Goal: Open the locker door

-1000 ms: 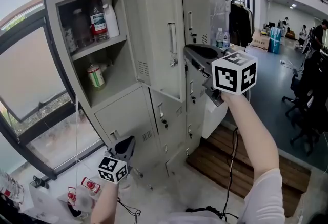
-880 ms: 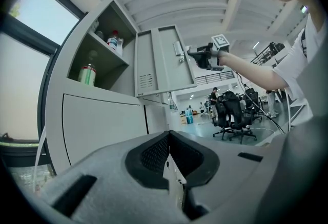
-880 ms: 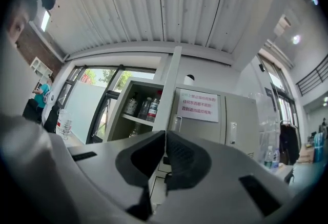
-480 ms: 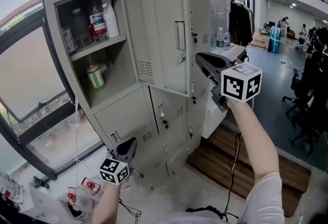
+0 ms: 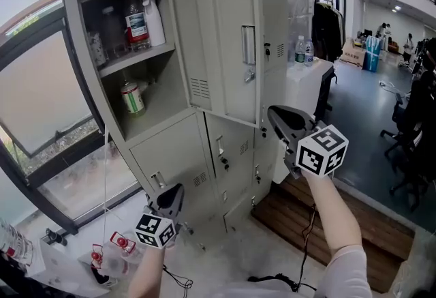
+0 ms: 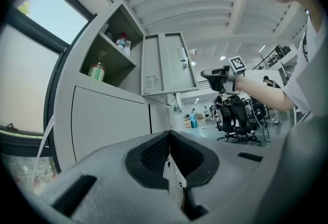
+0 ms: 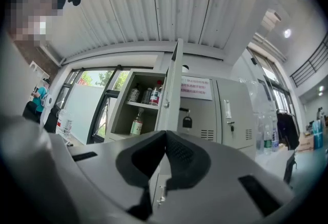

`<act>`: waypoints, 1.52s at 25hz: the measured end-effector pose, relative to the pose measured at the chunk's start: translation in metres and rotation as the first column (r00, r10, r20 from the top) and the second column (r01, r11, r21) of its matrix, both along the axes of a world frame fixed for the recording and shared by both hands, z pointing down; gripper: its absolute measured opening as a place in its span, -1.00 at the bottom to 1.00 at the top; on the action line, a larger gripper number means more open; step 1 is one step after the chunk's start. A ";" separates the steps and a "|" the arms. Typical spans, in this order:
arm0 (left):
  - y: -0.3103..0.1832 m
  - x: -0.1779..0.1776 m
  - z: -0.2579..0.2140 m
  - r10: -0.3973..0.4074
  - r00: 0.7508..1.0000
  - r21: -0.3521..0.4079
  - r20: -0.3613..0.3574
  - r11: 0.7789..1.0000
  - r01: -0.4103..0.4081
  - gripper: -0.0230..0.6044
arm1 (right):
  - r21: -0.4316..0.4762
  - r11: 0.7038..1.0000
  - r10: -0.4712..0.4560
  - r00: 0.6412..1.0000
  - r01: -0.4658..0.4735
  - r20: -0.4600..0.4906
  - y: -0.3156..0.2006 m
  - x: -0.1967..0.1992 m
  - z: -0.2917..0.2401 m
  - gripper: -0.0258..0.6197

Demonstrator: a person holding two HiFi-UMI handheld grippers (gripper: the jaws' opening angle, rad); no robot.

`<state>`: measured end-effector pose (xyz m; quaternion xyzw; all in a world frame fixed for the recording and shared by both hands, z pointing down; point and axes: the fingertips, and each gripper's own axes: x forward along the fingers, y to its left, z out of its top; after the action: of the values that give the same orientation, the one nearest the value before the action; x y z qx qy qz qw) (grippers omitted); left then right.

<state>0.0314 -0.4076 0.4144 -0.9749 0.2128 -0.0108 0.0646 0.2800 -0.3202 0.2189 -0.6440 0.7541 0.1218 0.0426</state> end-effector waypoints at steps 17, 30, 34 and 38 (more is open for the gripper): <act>0.017 -0.068 0.009 -0.251 0.965 0.046 -0.075 0.966 0.255 -0.90 | -0.033 0.999 -0.041 0.998 0.042 0.043 -0.022 -0.070 0.123 -0.88; 0.027 -0.120 0.043 -0.426 0.900 -0.017 -0.091 0.904 0.426 -0.90 | -0.134 0.970 -0.194 0.978 0.203 0.073 -0.054 -0.168 0.208 -0.88; 0.026 -0.129 0.050 -0.447 0.891 -0.032 -0.084 0.895 0.446 -0.90 | -0.152 0.960 -0.224 0.970 0.237 0.095 -0.056 -0.190 0.224 -0.88; 0.025 -0.138 0.053 -0.471 0.878 -0.046 -0.085 0.882 0.469 -0.90 | -0.176 0.951 -0.244 0.966 0.255 0.080 -0.054 -0.205 0.238 -0.88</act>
<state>-0.1065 -0.3830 0.4674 -0.8943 0.4455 0.0170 0.0381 0.0753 -0.3746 0.4565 -0.5479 0.8359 0.0264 0.0193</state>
